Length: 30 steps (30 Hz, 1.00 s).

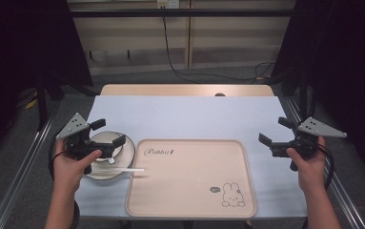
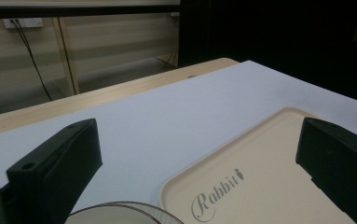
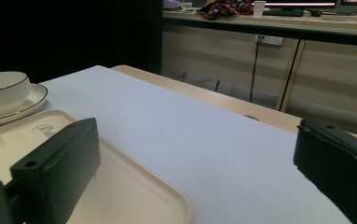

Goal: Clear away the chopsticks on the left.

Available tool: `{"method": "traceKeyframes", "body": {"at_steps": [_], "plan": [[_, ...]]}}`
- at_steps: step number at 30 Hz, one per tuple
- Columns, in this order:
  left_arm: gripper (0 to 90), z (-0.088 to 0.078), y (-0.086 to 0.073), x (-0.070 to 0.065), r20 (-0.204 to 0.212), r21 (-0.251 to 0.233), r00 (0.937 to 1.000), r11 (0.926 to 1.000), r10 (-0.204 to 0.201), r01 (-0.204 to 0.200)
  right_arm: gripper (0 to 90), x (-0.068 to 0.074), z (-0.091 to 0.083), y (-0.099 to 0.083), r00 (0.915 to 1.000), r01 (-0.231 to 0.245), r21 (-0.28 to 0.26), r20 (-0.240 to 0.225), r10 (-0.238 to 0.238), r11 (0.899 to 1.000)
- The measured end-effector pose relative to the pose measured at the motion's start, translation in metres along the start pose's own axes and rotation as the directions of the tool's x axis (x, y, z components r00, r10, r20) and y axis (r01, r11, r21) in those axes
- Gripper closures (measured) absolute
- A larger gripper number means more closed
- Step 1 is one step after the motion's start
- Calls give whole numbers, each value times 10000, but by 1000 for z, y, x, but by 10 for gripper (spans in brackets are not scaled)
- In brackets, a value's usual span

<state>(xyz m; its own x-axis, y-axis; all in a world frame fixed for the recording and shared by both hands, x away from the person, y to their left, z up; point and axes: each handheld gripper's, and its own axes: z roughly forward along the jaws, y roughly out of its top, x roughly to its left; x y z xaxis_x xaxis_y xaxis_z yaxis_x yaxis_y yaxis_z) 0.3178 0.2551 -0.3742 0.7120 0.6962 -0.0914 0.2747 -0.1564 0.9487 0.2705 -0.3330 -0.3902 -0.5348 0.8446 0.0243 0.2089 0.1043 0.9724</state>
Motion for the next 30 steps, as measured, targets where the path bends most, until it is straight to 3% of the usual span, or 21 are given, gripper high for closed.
{"method": "traceKeyframes", "body": {"at_steps": [5,17,24,30], "plan": [[0,1,-1,2,27,-61,10000,10000,-66,67,3,-1,0,0,10000,-22,-37,-44,22,10000],[3,7,-5,-2,-5,326,10000,9995,-42,42,4,-1,5,-2,10000,-26,159,93,25,9999],[8,12,-1,-6,97,805,9988,9955,486,-492,6,1,9,-3,10000,95,398,-3,-95,9992],[9,14,1,-8,311,914,9975,9937,628,-654,6,1,12,-3,9999,105,424,-31,-104,9990]]}}
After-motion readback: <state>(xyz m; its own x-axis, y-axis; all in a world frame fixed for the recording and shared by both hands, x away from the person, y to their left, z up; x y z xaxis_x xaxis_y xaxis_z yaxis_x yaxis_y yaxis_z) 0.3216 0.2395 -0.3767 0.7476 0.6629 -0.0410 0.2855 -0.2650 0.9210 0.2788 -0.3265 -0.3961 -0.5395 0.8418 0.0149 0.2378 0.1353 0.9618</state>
